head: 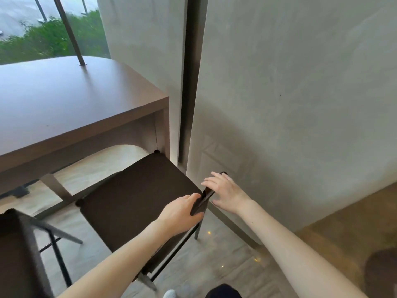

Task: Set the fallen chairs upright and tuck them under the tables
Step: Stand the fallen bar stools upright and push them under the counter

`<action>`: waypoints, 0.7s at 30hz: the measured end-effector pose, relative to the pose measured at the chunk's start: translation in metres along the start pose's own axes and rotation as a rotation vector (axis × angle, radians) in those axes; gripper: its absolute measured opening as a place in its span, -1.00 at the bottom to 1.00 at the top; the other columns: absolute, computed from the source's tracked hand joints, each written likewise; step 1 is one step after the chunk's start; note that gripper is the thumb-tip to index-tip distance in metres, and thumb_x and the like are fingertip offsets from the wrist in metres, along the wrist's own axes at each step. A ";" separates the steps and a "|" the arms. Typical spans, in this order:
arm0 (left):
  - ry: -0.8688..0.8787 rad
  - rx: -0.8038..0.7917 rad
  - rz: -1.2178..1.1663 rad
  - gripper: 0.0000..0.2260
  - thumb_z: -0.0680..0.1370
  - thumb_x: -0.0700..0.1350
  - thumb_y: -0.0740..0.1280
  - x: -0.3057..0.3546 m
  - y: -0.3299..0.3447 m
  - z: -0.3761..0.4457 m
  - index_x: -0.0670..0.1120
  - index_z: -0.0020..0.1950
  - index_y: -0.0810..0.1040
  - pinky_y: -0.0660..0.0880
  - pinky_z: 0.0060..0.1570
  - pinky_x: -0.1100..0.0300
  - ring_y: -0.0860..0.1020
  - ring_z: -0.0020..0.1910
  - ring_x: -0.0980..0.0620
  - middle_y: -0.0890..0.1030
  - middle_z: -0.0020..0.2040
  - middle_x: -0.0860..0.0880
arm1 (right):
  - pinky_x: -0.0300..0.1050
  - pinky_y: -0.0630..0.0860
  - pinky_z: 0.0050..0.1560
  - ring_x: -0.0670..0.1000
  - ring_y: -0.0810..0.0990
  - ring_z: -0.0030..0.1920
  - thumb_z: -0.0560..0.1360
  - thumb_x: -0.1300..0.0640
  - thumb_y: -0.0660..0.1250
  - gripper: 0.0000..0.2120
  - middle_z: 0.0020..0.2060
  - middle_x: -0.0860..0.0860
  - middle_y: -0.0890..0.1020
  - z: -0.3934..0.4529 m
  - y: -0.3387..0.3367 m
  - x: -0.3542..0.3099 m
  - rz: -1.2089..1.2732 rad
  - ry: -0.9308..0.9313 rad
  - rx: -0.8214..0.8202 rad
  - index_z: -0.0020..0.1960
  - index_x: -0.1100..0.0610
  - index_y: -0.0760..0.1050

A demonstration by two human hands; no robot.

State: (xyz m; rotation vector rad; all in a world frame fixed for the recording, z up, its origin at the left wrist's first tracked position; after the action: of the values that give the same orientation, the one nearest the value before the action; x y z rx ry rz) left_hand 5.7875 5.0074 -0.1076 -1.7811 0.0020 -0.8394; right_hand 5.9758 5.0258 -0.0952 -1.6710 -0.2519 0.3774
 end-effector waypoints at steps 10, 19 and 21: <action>-0.209 -0.051 -0.032 -0.75 0.57 0.04 0.20 0.015 0.034 0.049 -0.02 0.20 0.43 0.51 -0.06 0.06 0.56 -0.03 -0.06 0.57 0.00 -0.02 | 0.02 0.51 0.05 0.15 0.45 0.19 0.51 0.12 0.26 -0.77 0.08 0.09 0.54 0.059 0.018 0.068 -0.256 -0.202 -0.265 0.13 0.13 0.54; -0.406 -0.021 0.189 -0.82 0.64 -0.09 0.11 0.017 0.052 0.056 -0.06 0.14 0.47 0.54 -0.15 0.01 0.60 -0.12 -0.18 0.61 -0.08 -0.12 | -0.33 0.27 -0.61 -0.03 0.42 -0.65 0.09 -0.19 0.60 -0.63 -0.55 -0.09 0.47 0.094 0.041 0.099 -0.443 -0.721 -0.182 -0.47 0.00 0.49; -0.425 -0.005 0.187 -0.80 0.66 -0.06 0.09 0.019 0.053 0.058 -0.07 0.14 0.47 0.54 -0.15 0.01 0.59 -0.14 -0.18 0.61 -0.09 -0.13 | -0.32 0.28 -0.61 -0.03 0.42 -0.64 0.12 -0.19 0.60 -0.62 -0.55 -0.10 0.47 0.098 0.042 0.102 -0.438 -0.788 -0.174 -0.47 0.00 0.48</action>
State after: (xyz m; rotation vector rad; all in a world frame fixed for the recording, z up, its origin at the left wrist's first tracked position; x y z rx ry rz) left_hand 5.8537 5.0283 -0.1496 -1.9001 -0.1055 -0.3189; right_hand 6.0297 5.1481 -0.1577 -1.5079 -1.2389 0.6788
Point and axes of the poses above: each hand's wrist, its own z-axis towards the middle knuckle, its own y-axis out of the palm, x = y × z, the point moved 1 cm from there along z, towards the middle knuckle
